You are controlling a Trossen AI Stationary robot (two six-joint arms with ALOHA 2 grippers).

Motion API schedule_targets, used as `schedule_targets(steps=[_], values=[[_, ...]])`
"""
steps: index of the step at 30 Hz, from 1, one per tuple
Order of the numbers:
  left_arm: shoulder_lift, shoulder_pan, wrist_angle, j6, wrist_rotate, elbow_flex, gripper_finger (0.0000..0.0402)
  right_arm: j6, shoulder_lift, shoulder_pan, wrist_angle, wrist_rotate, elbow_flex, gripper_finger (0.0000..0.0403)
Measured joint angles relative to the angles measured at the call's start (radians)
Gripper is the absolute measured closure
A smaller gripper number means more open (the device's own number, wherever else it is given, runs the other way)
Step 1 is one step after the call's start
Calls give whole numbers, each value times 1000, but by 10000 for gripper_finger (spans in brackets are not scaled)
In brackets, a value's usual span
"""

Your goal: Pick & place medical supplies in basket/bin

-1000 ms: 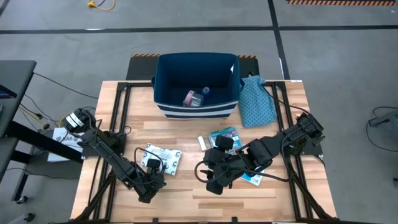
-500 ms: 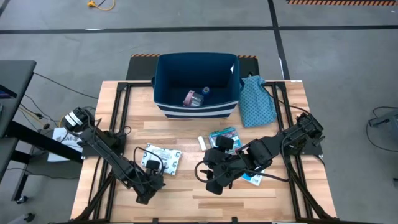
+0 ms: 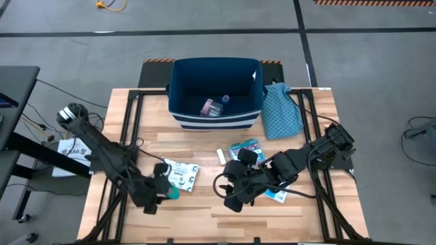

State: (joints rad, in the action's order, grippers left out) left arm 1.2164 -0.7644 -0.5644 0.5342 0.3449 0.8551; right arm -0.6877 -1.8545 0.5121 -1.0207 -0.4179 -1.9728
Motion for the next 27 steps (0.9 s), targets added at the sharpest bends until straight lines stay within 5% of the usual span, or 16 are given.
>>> schedule_targets(steps=[15, 27], values=[[-385, 149, 272, -250, 139, 0, 226, 7, 0, -59, -62, -77, 0, 194], [-443, 368, 298, -386, 3, 20, 226, 59, 10, -182, -289, -122, 0, 194]])
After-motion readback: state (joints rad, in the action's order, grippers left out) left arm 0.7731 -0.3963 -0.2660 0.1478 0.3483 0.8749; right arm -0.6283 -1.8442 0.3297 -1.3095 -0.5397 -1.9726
